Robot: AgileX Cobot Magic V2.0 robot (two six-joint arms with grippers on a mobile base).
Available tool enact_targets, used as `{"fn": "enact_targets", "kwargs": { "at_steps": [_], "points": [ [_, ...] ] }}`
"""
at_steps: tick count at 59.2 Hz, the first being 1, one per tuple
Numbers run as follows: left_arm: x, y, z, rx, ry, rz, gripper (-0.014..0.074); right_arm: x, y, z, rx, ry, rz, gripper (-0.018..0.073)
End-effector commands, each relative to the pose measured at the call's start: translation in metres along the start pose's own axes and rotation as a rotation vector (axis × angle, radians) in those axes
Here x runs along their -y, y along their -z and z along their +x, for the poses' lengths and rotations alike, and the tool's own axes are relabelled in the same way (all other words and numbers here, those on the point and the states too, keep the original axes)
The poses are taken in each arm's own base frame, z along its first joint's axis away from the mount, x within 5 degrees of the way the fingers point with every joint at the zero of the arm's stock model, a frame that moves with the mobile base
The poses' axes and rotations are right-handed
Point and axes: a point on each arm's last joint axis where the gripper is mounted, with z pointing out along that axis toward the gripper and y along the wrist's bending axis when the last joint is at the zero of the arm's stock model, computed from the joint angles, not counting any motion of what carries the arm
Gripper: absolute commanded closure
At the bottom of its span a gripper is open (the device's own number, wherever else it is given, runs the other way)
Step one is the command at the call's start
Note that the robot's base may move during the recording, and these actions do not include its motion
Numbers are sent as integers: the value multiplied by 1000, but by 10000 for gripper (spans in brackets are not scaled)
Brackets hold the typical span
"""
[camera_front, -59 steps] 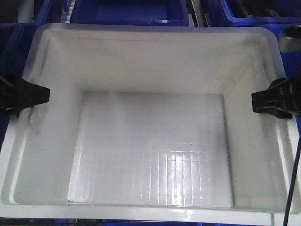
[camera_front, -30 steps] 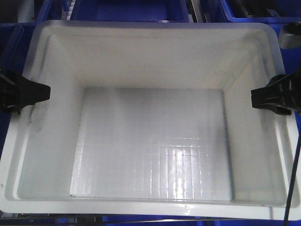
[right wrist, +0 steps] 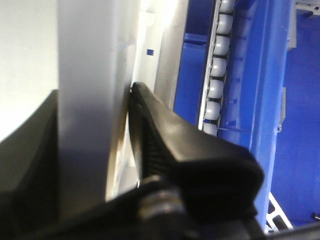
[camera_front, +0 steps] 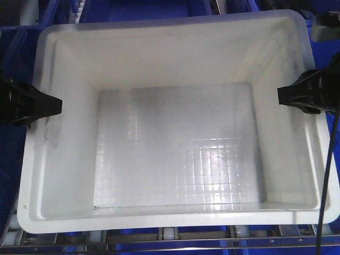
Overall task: Move bin from left to right shelf
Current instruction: 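Push the held tote forward onto the roller shelf with both grippers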
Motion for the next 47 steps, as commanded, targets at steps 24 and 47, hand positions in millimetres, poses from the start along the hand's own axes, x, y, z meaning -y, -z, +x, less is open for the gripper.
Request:
{"fn": "enact_targets", "kwargs": {
  "at_steps": [24, 47],
  "points": [
    [8, 11, -21, 154, -13, 22, 601, -4, -23, -24, 100, -25, -59, 564],
    [0, -8, -23, 115, 6, 10, 601, -2, -39, -24, 63, -32, -56, 564]
  ]
}}
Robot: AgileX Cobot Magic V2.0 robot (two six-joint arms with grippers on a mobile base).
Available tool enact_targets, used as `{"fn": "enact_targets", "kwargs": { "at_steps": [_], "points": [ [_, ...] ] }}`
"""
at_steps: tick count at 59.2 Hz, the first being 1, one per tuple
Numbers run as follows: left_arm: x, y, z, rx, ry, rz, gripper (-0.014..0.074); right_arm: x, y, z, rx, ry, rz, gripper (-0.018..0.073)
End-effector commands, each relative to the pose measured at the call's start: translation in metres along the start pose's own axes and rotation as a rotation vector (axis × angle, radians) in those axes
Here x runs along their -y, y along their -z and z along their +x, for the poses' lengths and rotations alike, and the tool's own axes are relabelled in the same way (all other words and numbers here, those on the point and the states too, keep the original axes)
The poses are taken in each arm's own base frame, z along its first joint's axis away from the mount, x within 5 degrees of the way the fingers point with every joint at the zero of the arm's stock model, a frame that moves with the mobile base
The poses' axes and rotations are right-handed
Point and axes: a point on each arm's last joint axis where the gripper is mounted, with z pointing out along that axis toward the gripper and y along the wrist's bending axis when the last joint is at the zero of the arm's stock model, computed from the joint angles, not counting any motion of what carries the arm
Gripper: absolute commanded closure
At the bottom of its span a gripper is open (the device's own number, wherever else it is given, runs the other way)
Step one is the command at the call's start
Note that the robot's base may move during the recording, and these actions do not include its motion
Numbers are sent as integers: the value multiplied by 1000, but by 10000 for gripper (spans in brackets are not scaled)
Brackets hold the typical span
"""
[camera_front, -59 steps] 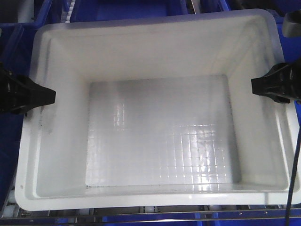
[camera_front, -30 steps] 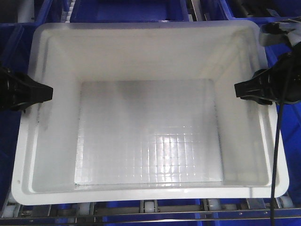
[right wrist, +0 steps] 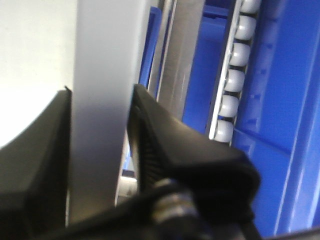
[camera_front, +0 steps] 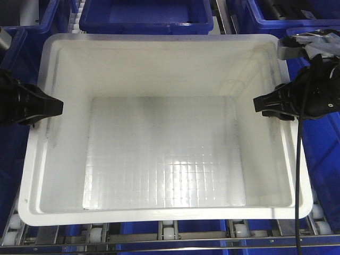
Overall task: Move bin from left to right shelf
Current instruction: 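Push the held tote forward onto the roller shelf with both grippers, then lower the tote onto the rollers between the blue bins with both grippers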
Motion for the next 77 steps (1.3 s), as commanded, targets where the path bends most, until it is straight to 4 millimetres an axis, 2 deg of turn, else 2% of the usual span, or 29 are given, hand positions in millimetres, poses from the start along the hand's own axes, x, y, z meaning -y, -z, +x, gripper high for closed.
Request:
{"fn": "enact_targets", "kwargs": {
  "at_steps": [1, 13, 39, 47, 56, 77],
  "points": [
    [13, 13, -20, 148, -1, 58, 601, -8, 18, -21, 180, -19, -50, 564],
    [9, 3, -20, 123, 11, 57, 601, -8, 13, -21, 168, -21, -49, 564],
    [9, 4, -21, 136, -8, 51, 596, -7, 14, -23, 190, -22, -46, 559],
    [9, 4, -22, 148, -8, 46, 582, -7, 14, -23, 190, -22, -46, 529],
    [9, 4, -23, 150, -8, 45, 560, -8, 14, -23, 185, -22, -47, 440],
    [5, 4, -24, 170, -44, 0, 437, -8, 14, -23, 185, -25, -47, 96]
  ]
}}
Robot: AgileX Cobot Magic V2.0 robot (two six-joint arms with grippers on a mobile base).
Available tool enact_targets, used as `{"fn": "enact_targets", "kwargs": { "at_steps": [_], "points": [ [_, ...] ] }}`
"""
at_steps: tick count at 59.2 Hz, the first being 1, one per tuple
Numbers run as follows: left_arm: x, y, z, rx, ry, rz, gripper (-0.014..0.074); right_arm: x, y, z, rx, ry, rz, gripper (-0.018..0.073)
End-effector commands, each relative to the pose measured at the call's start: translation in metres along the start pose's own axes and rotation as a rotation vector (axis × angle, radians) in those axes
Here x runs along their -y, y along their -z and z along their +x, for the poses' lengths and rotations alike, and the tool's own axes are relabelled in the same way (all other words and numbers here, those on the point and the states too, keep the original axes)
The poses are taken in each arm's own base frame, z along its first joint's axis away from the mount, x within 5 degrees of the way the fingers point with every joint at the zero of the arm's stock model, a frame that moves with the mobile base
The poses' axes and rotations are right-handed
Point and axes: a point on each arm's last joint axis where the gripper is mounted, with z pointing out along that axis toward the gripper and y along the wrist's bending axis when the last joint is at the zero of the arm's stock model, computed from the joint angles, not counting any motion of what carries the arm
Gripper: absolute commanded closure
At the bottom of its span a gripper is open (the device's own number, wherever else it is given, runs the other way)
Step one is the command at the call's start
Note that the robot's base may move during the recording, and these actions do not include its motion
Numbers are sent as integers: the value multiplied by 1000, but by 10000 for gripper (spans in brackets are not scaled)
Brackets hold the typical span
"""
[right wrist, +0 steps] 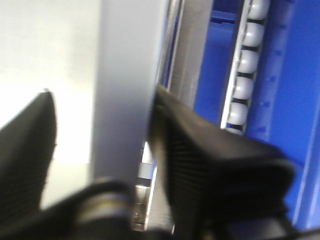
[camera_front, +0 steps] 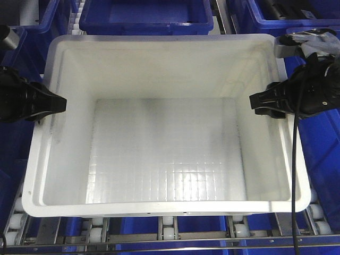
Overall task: Move bin from left to right shelf
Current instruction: 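Lower the tote onto the rollers between the blue bins with both grippers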
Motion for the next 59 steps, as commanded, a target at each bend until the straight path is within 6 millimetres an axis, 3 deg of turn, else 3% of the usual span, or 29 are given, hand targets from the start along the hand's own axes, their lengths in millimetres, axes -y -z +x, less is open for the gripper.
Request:
{"fn": "enact_targets", "kwargs": {
  "at_steps": [1, 10, 26, 59],
  "points": [
    [10, 16, -19, 161, -38, 17, 430, -7, 19, -19, 173, -5, -30, 85],
    [10, 17, -21, 179, -37, 12, 346, -7, 19, -19, 173, -5, -30, 16],
    [9, 17, -23, 204, -36, 3, 238, -7, 19, -19, 177, -5, -29, 10],
    [10, 17, -21, 177, -27, 14, 230, -2, 24, -19, 186, 75, 49, 10]
  ]
}}
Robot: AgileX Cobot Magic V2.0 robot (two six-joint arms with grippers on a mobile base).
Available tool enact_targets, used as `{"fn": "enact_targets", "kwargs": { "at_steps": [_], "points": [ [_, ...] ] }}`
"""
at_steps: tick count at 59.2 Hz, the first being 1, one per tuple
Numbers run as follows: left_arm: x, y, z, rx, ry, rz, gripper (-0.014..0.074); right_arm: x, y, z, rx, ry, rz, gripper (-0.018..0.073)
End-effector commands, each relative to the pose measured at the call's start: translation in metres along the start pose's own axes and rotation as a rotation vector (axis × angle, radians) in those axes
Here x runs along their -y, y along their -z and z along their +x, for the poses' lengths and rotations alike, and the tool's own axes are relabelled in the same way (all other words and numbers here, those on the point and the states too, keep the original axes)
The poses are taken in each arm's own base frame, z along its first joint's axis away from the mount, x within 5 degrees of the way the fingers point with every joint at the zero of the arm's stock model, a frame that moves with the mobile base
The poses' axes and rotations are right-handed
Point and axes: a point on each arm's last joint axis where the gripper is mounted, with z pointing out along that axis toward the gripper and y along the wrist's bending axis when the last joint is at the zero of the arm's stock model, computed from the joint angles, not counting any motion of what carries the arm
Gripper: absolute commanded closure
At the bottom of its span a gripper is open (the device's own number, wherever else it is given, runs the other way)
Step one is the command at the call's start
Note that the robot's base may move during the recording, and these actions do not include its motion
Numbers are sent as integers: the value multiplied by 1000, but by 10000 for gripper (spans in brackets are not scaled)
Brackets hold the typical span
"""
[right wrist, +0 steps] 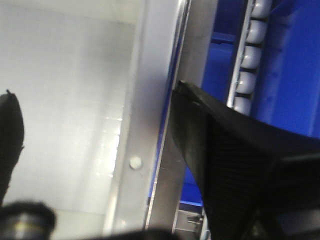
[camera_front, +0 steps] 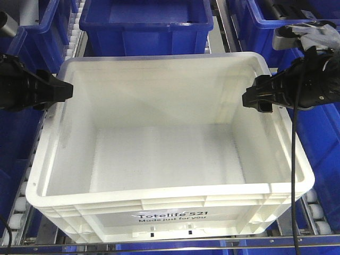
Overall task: Move bin from left to right shelf
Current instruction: 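Lower the tote onto the rollers between the blue bins with both grippers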
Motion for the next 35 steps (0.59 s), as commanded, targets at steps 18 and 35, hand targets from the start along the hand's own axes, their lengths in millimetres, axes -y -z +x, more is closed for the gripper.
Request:
{"fn": "enact_targets", "kwargs": {
  "at_steps": [18, 35],
  "points": [
    [7, 15, -14, 96, 9, 14, 230, -1, 29, -15, 148, 64, 40, 10],
    [8, 15, -13, 82, 11, 20, 230, -1, 29, -15, 154, 64, 41, 10]
  ]
}}
